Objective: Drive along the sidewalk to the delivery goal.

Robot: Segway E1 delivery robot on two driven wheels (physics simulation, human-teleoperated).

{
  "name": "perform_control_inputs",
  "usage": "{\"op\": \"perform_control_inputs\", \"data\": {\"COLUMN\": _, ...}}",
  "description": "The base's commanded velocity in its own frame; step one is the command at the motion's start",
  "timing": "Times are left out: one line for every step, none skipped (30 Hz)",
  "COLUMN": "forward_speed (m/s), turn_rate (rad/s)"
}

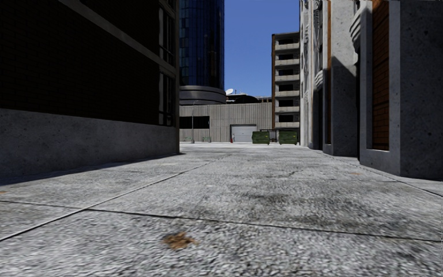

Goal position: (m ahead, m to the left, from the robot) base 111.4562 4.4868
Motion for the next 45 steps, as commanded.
{"op": "perform_control_inputs", "data": {"forward_speed": 2.00, "turn_rate": 0.00}}
{"op": "perform_control_inputs", "data": {"forward_speed": 2.00, "turn_rate": 0.00}}
{"op": "perform_control_inputs", "data": {"forward_speed": 2.00, "turn_rate": 0.00}}
{"op": "perform_control_inputs", "data": {"forward_speed": 2.00, "turn_rate": 0.00}}
{"op": "perform_control_inputs", "data": {"forward_speed": 2.00, "turn_rate": 0.00}}
{"op": "perform_control_inputs", "data": {"forward_speed": 2.00, "turn_rate": 0.00}}
{"op": "perform_control_inputs", "data": {"forward_speed": 2.00, "turn_rate": 0.00}}
{"op": "perform_control_inputs", "data": {"forward_speed": 2.00, "turn_rate": 0.00}}
{"op": "perform_control_inputs", "data": {"forward_speed": 2.00, "turn_rate": 0.00}}
{"op": "perform_control_inputs", "data": {"forward_speed": 2.00, "turn_rate": 0.00}}
{"op": "perform_control_inputs", "data": {"forward_speed": 2.00, "turn_rate": 0.00}}
{"op": "perform_control_inputs", "data": {"forward_speed": 2.00, "turn_rate": 0.00}}
{"op": "perform_control_inputs", "data": {"forward_speed": 2.00, "turn_rate": 0.00}}
{"op": "perform_control_inputs", "data": {"forward_speed": 2.00, "turn_rate": 0.00}}
{"op": "perform_control_inputs", "data": {"forward_speed": 2.00, "turn_rate": 0.00}}
{"op": "perform_control_inputs", "data": {"forward_speed": 2.00, "turn_rate": 0.00}}
{"op": "perform_control_inputs", "data": {"forward_speed": 2.00, "turn_rate": 0.00}}
{"op": "perform_control_inputs", "data": {"forward_speed": 2.00, "turn_rate": 0.00}}
{"op": "perform_control_inputs", "data": {"forward_speed": 2.00, "turn_rate": 0.00}}
{"op": "perform_control_inputs", "data": {"forward_speed": 2.00, "turn_rate": 0.00}}
{"op": "perform_control_inputs", "data": {"forward_speed": 2.00, "turn_rate": 0.00}}
{"op": "perform_control_inputs", "data": {"forward_speed": 2.00, "turn_rate": 0.00}}
{"op": "perform_control_inputs", "data": {"forward_speed": 2.00, "turn_rate": 0.00}}
{"op": "perform_control_inputs", "data": {"forward_speed": 2.00, "turn_rate": 0.00}}
{"op": "perform_control_inputs", "data": {"forward_speed": 2.00, "turn_rate": 0.00}}
{"op": "perform_control_inputs", "data": {"forward_speed": 2.00, "turn_rate": 0.00}}
{"op": "perform_control_inputs", "data": {"forward_speed": 2.00, "turn_rate": 0.00}}
{"op": "perform_control_inputs", "data": {"forward_speed": 2.00, "turn_rate": 0.00}}
{"op": "perform_control_inputs", "data": {"forward_speed": 2.00, "turn_rate": 0.00}}
{"op": "perform_control_inputs", "data": {"forward_speed": 2.00, "turn_rate": 0.00}}
{"op": "perform_control_inputs", "data": {"forward_speed": 2.00, "turn_rate": 0.00}}
{"op": "perform_control_inputs", "data": {"forward_speed": 2.00, "turn_rate": 0.00}}
{"op": "perform_control_inputs", "data": {"forward_speed": 2.00, "turn_rate": 0.00}}
{"op": "perform_control_inputs", "data": {"forward_speed": 2.00, "turn_rate": 0.00}}
{"op": "perform_control_inputs", "data": {"forward_speed": 2.00, "turn_rate": 0.00}}
{"op": "perform_control_inputs", "data": {"forward_speed": 2.00, "turn_rate": 0.00}}
{"op": "perform_control_inputs", "data": {"forward_speed": 2.00, "turn_rate": 0.00}}
{"op": "perform_control_inputs", "data": {"forward_speed": 2.00, "turn_rate": 0.00}}
{"op": "perform_control_inputs", "data": {"forward_speed": 2.00, "turn_rate": 0.00}}
{"op": "perform_control_inputs", "data": {"forward_speed": 2.00, "turn_rate": 0.00}}
{"op": "perform_control_inputs", "data": {"forward_speed": 2.00, "turn_rate": 0.00}}
{"op": "perform_control_inputs", "data": {"forward_speed": 2.00, "turn_rate": 0.00}}
{"op": "perform_control_inputs", "data": {"forward_speed": 2.00, "turn_rate": 0.00}}
{"op": "perform_control_inputs", "data": {"forward_speed": 2.00, "turn_rate": 0.00}}
{"op": "perform_control_inputs", "data": {"forward_speed": 2.00, "turn_rate": 0.00}}
